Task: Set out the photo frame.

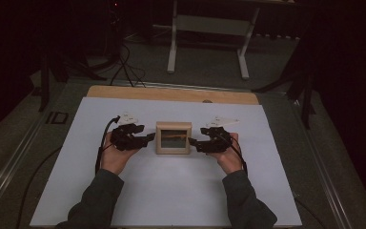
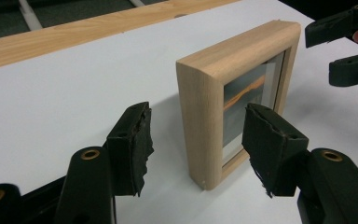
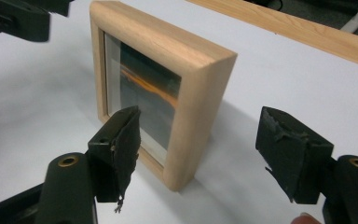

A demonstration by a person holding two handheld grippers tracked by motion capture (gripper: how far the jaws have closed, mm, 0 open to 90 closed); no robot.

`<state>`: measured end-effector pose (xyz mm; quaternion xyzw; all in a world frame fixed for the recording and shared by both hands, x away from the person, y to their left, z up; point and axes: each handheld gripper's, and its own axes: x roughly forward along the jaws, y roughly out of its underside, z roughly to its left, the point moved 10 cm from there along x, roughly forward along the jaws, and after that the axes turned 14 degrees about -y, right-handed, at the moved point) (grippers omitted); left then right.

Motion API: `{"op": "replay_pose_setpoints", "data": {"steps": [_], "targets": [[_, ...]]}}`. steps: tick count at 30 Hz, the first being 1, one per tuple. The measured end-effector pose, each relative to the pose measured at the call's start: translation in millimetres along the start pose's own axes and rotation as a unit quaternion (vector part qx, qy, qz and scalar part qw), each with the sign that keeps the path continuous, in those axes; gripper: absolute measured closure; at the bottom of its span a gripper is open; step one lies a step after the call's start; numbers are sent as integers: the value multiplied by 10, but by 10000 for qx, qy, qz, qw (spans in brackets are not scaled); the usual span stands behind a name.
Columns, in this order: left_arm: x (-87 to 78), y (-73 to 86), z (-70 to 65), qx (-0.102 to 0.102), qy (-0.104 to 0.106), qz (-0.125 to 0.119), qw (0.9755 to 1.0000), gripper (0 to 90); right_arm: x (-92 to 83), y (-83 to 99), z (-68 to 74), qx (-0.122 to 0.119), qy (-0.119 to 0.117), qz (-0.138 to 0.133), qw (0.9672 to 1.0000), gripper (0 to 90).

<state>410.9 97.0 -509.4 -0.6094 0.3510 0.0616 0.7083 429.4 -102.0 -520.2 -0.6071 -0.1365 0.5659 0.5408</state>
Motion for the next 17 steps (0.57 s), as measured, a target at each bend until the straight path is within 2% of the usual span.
{"op": "replay_pose_setpoints", "data": {"steps": [10, 17], "targets": [[-197, 145, 128, 20, -87, -14, 10000, 414, -174, 106, -3, -84, 120, 129, 9998, 293], [-297, 328, 254, 14, -218, 89, 9997, 413, -297, 257, -35, -39, 205, 236, 9995, 284]]}}
